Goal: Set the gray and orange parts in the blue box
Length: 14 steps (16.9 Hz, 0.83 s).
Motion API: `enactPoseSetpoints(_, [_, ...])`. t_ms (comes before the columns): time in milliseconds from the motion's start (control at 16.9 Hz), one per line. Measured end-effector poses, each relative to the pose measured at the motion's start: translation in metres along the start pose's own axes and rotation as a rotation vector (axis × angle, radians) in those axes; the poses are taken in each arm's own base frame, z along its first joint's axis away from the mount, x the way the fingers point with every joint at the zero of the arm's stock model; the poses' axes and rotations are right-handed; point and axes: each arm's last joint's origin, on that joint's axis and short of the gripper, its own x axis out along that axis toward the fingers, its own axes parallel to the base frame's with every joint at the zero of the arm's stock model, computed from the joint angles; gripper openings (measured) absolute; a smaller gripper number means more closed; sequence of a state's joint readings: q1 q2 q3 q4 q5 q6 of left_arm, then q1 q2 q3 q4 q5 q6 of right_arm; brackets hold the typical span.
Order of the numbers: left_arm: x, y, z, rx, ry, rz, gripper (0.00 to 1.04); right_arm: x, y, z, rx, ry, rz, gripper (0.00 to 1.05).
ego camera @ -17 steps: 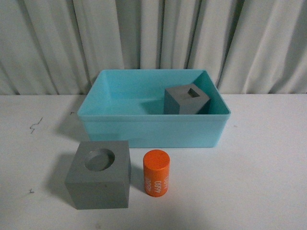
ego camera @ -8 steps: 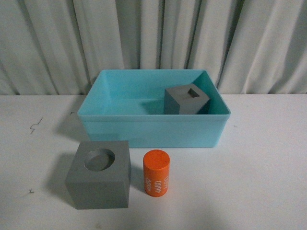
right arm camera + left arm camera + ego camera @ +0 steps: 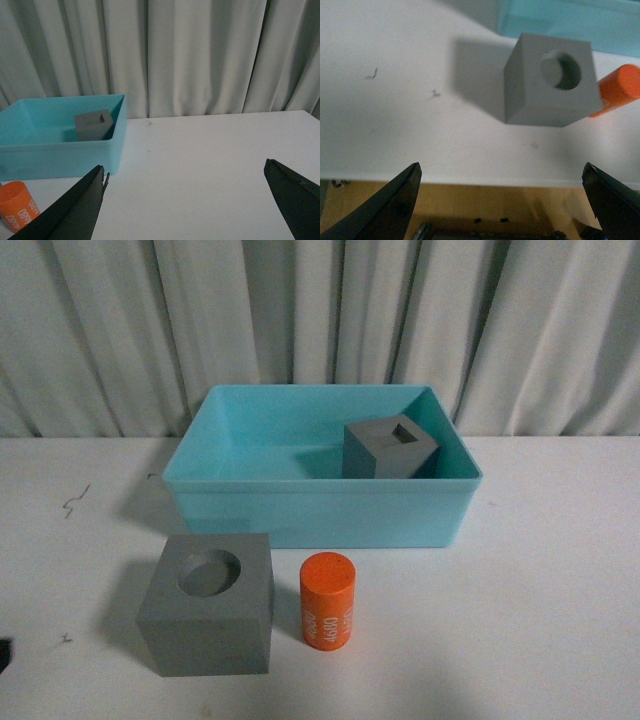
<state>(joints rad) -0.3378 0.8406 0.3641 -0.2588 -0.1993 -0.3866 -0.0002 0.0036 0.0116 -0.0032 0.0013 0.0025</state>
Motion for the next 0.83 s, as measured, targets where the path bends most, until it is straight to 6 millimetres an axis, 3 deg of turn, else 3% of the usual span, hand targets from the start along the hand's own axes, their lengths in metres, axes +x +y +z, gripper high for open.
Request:
enactPoseSetpoints(178, [0.026, -0.035, 0.027, 0.036, -0.053, -0.045, 0.98, 0.0, 0.0, 0.0, 0.0, 0.0, 0.0, 0.98])
enactPoseSetpoints(355, [0.059, -0.051, 0.03, 0.074, -0.039, -0.042, 0.98, 0.0, 0.0, 0.0, 0.0, 0.0, 0.0, 0.98])
enactPoseSetpoints(651, [0.108, -0.041, 0.03, 0.113, -0.028, 0.01, 0.98, 0.0, 0.0, 0.0, 0.0, 0.0, 0.0, 0.98])
enactPoseSetpoints(828, [0.12, -0.04, 0.027, 0.138, -0.01, 0.005, 0.98, 0.0, 0.0, 0.0, 0.0, 0.0, 0.0, 0.98])
